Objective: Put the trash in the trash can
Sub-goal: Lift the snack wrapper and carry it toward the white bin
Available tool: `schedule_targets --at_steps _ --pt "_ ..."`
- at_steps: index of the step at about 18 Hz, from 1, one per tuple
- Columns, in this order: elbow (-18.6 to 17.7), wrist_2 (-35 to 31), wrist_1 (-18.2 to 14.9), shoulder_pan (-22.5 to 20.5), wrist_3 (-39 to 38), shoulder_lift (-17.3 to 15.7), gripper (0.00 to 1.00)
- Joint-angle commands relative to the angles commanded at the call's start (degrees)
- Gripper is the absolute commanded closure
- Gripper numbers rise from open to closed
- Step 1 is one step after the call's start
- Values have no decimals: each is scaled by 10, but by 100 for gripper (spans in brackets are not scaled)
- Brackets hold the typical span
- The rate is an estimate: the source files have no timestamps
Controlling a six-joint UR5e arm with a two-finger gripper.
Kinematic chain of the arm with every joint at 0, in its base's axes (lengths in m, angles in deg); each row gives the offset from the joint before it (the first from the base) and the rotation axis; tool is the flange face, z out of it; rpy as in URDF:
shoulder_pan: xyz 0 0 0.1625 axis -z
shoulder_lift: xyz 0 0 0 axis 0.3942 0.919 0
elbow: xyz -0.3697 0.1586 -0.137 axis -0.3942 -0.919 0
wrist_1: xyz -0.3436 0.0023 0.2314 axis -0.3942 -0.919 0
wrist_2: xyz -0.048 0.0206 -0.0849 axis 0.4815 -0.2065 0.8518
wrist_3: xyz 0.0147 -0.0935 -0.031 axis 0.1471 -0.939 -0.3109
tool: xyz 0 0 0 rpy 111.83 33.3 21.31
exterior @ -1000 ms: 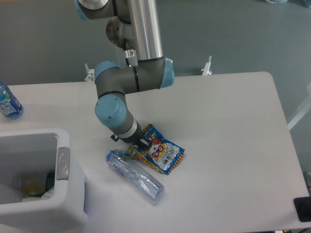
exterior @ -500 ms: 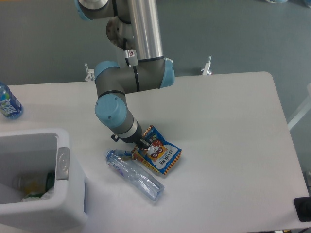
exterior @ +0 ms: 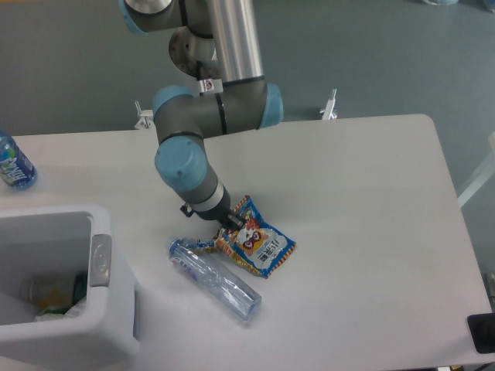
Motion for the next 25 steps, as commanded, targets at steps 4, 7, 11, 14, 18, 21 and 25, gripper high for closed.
schedule_targets --at_steps 4,7,11,14,18,21,25 --pt "32 121 -12 -53 -8 -70 90" --pt "69 219 -12 -94 -58 -99 90" --pt "121 280 -12 -114 -137 -104 90" --pt "170 347 -9 -121 -240 -104 90" --pt "205 389 -5 -112 -395 -105 90" --pt "231 391 5 -78 -494 -106 90" --pt "265 392 11 -24 -528 -104 90"
